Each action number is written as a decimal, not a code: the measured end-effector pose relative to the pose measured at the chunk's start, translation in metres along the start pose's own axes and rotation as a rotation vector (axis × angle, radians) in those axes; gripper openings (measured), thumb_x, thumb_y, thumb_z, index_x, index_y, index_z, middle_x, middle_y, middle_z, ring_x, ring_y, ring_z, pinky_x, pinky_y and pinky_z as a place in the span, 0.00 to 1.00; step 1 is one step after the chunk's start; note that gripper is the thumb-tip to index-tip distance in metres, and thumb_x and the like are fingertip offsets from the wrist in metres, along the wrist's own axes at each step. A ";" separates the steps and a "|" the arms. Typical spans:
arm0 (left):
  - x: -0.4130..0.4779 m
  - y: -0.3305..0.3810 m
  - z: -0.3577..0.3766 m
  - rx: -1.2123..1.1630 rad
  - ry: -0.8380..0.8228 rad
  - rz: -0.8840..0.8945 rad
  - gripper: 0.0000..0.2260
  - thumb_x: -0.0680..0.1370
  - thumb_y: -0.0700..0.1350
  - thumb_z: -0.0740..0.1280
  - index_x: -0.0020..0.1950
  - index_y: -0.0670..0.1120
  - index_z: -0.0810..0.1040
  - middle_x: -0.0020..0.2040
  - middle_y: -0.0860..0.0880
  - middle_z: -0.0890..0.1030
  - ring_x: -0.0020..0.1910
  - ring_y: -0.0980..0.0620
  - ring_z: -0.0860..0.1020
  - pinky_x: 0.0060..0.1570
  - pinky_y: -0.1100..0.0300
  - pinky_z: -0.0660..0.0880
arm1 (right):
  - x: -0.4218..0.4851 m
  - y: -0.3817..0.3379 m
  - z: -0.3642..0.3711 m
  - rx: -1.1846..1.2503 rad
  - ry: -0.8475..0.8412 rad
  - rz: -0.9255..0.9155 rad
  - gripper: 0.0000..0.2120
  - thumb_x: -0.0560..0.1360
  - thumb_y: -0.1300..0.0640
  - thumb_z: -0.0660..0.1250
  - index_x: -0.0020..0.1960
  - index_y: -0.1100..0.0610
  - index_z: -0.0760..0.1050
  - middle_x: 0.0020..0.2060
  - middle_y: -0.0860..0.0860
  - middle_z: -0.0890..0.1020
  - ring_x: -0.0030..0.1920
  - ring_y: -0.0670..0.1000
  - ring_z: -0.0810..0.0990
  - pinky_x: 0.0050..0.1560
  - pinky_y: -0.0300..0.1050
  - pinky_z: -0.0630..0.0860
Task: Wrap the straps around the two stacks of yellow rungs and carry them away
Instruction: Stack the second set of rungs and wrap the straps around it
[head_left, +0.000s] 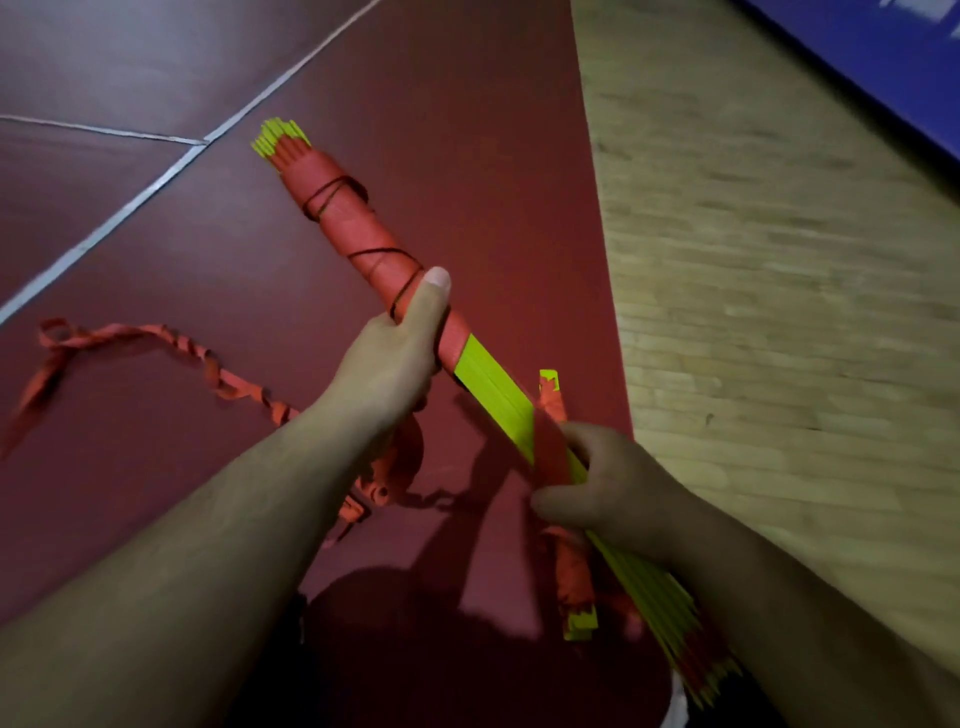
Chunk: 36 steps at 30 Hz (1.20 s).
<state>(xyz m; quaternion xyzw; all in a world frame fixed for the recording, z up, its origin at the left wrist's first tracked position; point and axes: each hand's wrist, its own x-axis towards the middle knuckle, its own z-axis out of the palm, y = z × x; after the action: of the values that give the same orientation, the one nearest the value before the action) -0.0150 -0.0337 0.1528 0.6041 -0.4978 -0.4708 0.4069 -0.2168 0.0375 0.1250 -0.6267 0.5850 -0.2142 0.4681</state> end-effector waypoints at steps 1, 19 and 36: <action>-0.001 0.000 0.002 -0.023 -0.021 0.039 0.27 0.78 0.69 0.58 0.36 0.46 0.68 0.24 0.52 0.68 0.26 0.51 0.66 0.34 0.57 0.68 | 0.001 0.003 -0.001 -0.013 0.021 -0.024 0.20 0.60 0.50 0.72 0.51 0.51 0.80 0.41 0.54 0.86 0.41 0.59 0.84 0.42 0.59 0.81; 0.007 -0.015 0.056 -0.031 -0.116 -0.244 0.32 0.79 0.68 0.57 0.34 0.41 0.77 0.26 0.43 0.73 0.26 0.47 0.70 0.30 0.58 0.62 | -0.006 0.027 -0.024 -0.622 0.329 0.097 0.22 0.69 0.40 0.71 0.56 0.48 0.67 0.45 0.51 0.81 0.47 0.58 0.81 0.37 0.46 0.68; 0.000 -0.003 0.046 -0.150 -0.127 0.031 0.26 0.79 0.65 0.60 0.31 0.47 0.71 0.27 0.46 0.71 0.29 0.48 0.70 0.37 0.54 0.67 | -0.013 0.026 -0.044 0.453 -0.410 0.211 0.21 0.70 0.64 0.73 0.61 0.63 0.72 0.45 0.65 0.84 0.40 0.62 0.84 0.42 0.53 0.81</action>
<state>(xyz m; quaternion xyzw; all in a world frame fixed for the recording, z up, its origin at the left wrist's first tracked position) -0.0588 -0.0341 0.1393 0.5332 -0.4951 -0.5379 0.4258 -0.2697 0.0377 0.1271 -0.4726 0.4779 -0.1584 0.7233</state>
